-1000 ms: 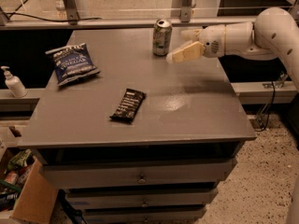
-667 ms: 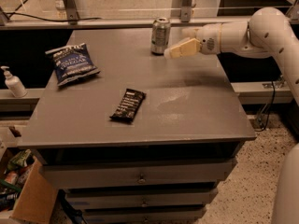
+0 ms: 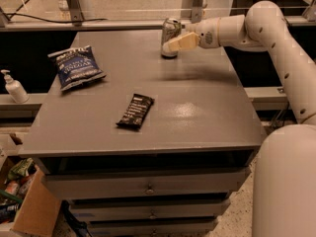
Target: Knock 7up can over
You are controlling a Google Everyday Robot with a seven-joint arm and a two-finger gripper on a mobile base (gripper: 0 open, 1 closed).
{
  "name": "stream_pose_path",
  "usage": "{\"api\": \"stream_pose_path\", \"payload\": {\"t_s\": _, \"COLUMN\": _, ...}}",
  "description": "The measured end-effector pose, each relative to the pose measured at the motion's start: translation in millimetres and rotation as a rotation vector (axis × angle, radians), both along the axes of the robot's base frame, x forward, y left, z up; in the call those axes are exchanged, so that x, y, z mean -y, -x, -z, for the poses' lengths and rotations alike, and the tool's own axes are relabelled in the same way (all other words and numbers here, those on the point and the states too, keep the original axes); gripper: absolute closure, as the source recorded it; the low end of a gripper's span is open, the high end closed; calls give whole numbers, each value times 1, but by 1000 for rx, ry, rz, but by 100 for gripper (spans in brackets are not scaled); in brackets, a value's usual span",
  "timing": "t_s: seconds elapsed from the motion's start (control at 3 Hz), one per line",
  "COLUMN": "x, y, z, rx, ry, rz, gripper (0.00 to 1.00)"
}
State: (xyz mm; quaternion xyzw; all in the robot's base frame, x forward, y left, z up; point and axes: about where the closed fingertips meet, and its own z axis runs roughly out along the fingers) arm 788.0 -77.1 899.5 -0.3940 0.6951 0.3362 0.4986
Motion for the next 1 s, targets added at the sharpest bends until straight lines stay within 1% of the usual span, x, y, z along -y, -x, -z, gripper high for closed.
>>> {"api": "stream_pose_path", "payload": {"t_s": 0.33, "x": -15, "y": -18, "z": -3, "rx": 6, "ry": 5, "rz": -8, "gripper": 0}}
{"api": "stream_pose_path", "payload": {"t_s": 0.67, "x": -33, "y": -19, "z": -6, "rx": 17, "ry": 1, "rz": -53, "gripper": 0}}
{"api": "stream_pose_path", "payload": {"t_s": 1.0, "x": -47, "y": 2, "z": -20, "rx": 35, "ry": -27, "rz": -130, "gripper": 0}}
